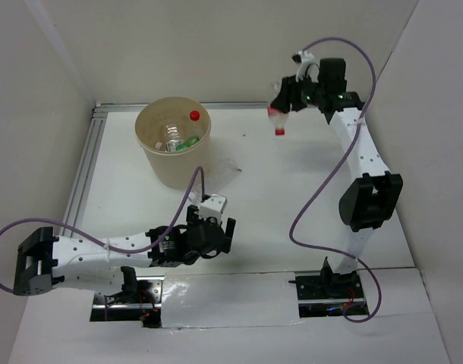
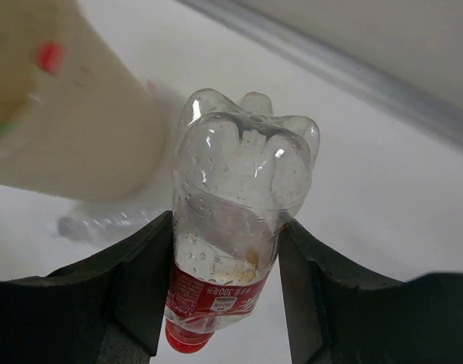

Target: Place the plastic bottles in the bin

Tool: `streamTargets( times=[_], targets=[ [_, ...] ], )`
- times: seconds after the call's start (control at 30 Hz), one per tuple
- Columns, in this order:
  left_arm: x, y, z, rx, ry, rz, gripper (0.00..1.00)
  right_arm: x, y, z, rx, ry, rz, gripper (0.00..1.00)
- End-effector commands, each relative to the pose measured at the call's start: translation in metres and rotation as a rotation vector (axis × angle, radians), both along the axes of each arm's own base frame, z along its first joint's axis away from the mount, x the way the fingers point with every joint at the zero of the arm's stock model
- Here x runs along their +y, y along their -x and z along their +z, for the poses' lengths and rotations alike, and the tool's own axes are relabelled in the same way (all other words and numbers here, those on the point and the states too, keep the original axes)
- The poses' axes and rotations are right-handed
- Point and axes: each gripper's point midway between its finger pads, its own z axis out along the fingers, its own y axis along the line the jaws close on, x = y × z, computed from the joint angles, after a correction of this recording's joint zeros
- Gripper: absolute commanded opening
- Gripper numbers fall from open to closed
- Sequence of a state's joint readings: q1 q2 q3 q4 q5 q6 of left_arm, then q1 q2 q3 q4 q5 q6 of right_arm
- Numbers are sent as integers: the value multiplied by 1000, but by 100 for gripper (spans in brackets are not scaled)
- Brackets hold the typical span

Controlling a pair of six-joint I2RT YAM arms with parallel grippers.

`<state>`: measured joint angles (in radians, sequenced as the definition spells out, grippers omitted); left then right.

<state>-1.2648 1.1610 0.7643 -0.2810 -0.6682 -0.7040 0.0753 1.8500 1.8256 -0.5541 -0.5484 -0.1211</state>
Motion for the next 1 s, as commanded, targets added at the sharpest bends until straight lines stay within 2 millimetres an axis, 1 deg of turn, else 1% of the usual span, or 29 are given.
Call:
streamTargets(
  times=[0.0,0.03,0.1,0.13,0.17,0.2,0.23,0.27,0.3,0.33,0.37,0.4,0.43,0.47,0.5,0.53,0.57,0.6,0.63,0.67,0.7,0.73,0.77,0.8,0.83,0.87,0.9,0.93,0.97],
  targets=[
    [8,6,6,33,183,239,98,70,39,128,-316,-87,274,24],
    [13,10,-5,48,181,264,98,94,45,137,-338,-106,319,23],
    [11,18,-10,61,215,278,98,122,55,164,-416,-140,390,21],
    [10,21,-10,74,250,305,98,148,67,173,-433,-163,443,21],
    [13,23,-14,76,246,312,98,160,70,179,-451,-173,453,21],
    [12,28,-15,78,250,310,98,173,65,181,-470,-186,456,21],
    [11,28,-13,95,280,337,98,184,67,189,-473,-223,456,23],
    [13,31,-15,92,256,339,98,202,72,195,-481,-259,475,23],
    [13,37,-17,100,254,334,98,211,70,194,-481,-276,469,23],
    [12,35,-16,102,272,366,98,225,63,191,-475,-307,466,25],
    [11,37,-17,98,265,367,98,244,73,196,-490,-322,504,25],
    [17,41,-21,103,241,373,98,255,71,191,-485,-323,507,27],
    [15,43,-23,103,241,387,98,267,62,179,-465,-322,489,30],
    [15,43,-22,101,230,387,98,281,65,174,-462,-326,504,34],
    [14,45,-21,96,225,386,98,284,59,167,-443,-328,491,40],
    [18,45,-23,91,191,387,98,296,53,154,-422,-330,492,52],
    [15,45,-19,86,179,378,98,300,48,144,-391,-332,488,65],
    [15,43,-20,70,151,376,99,302,42,136,-368,-330,473,77],
    [21,42,-20,51,100,369,99,307,37,125,-336,-332,468,85],
    [22,40,-17,29,82,367,99,307,37,125,-336,-332,468,89],
    [19,38,-9,15,80,360,99,299,29,123,-327,-338,454,92],
    [18,36,-7,-3,60,351,99,299,29,123,-327,-338,454,94],
    [21,33,-5,-34,44,347,99,288,27,136,-349,-342,439,96],
    [17,32,3,-46,22,317,99,272,20,145,-358,-351,416,96],
    [15,31,5,-66,-3,298,99,261,19,152,-365,-351,410,96],
    [17,21,7,-60,-19,308,99,245,23,171,-380,-360,397,96],
    [18,16,10,-82,-93,256,99,232,21,173,-374,-355,381,96],
    [7,9,15,-92,-64,238,99,202,8,176,-374,-341,326,85],
    [-3,-10,21,-98,-71,188,94,163,14,185,-369,-313,294,53]
  ],
)
